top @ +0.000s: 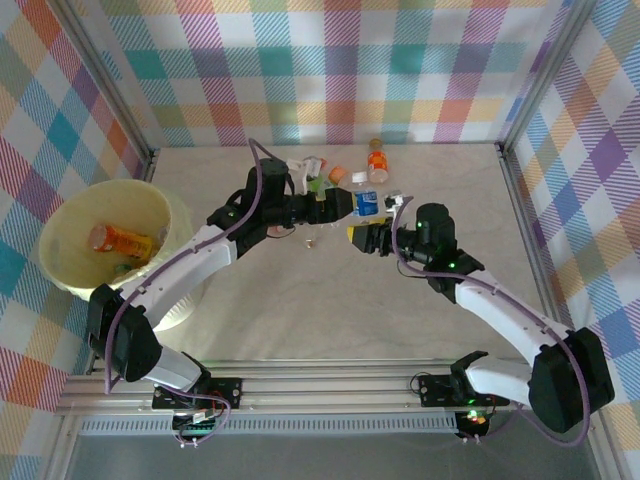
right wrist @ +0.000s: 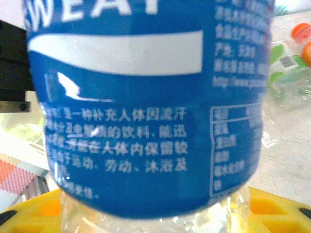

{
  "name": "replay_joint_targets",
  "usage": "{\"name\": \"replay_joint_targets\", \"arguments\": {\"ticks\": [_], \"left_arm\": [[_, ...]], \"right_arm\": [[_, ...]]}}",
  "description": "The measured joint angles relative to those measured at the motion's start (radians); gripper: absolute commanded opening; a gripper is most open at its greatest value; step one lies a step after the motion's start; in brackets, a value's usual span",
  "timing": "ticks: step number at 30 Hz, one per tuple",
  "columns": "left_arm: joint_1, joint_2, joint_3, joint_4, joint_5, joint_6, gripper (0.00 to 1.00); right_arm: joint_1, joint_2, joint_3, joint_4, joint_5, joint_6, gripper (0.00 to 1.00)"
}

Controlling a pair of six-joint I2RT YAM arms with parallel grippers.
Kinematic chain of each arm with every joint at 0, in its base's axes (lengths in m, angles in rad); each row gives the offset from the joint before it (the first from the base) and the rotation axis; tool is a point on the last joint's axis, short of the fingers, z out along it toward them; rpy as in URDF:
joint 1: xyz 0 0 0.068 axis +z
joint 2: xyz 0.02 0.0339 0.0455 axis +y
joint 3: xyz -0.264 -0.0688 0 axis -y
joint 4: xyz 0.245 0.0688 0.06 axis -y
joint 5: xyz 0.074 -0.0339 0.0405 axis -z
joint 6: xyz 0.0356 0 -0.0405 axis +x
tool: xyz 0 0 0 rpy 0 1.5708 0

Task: Put the plastic bottles in the bin

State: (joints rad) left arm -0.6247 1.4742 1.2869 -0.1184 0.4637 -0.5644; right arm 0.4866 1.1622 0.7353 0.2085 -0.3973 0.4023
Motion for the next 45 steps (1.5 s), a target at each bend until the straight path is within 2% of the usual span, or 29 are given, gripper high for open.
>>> {"name": "replay_joint_targets", "arguments": {"ticks": [6, 12, 15, 21, 26, 37, 42, 44, 45], "left_arm": [[-0.004, -0.002, -0.010, 0.022, -0.027, 0.004, 0.95], [-0.009, -0.002, -0.013, 0.046, -0.001, 0.008, 0.88], [-0.009, -0.002, -0.014, 0.050, 0.011, 0.007, 0.82], [-0.006, -0.002, -0.015, 0.055, 0.013, 0.014, 0.63], [-0.002, -0.002, -0.017, 0.062, 0.002, 0.022, 0.54], [-0.018, -0.060, -0.060, 0.055, -0.100, 0.008, 0.52], [-0.023, -0.098, -0.074, 0.024, -0.213, 0.008, 0.51], [-0.023, -0.113, -0.082, 0.010, -0.266, 0.008, 0.51], [-0.023, -0.120, -0.086, 0.004, -0.288, 0.008, 0.51]], "right_arm": [[0.024, 0.040, 0.048, 0.000, -0.084, 0.000, 0.32], [0.047, 0.072, 0.082, 0.001, -0.135, 0.000, 0.33], [0.052, 0.088, 0.099, 0.000, -0.150, 0.000, 0.34], [0.052, 0.111, 0.126, 0.002, -0.177, 0.016, 0.35], [0.051, 0.129, 0.138, 0.008, -0.187, 0.031, 0.38], [0.061, 0.138, 0.148, 0.006, -0.210, 0.028, 0.70], [0.066, 0.138, 0.157, -0.016, -0.182, 0.021, 0.88], [0.066, 0.136, 0.157, -0.031, -0.157, 0.013, 1.00], [0.066, 0.132, 0.157, -0.037, -0.145, 0.007, 1.00]]}}
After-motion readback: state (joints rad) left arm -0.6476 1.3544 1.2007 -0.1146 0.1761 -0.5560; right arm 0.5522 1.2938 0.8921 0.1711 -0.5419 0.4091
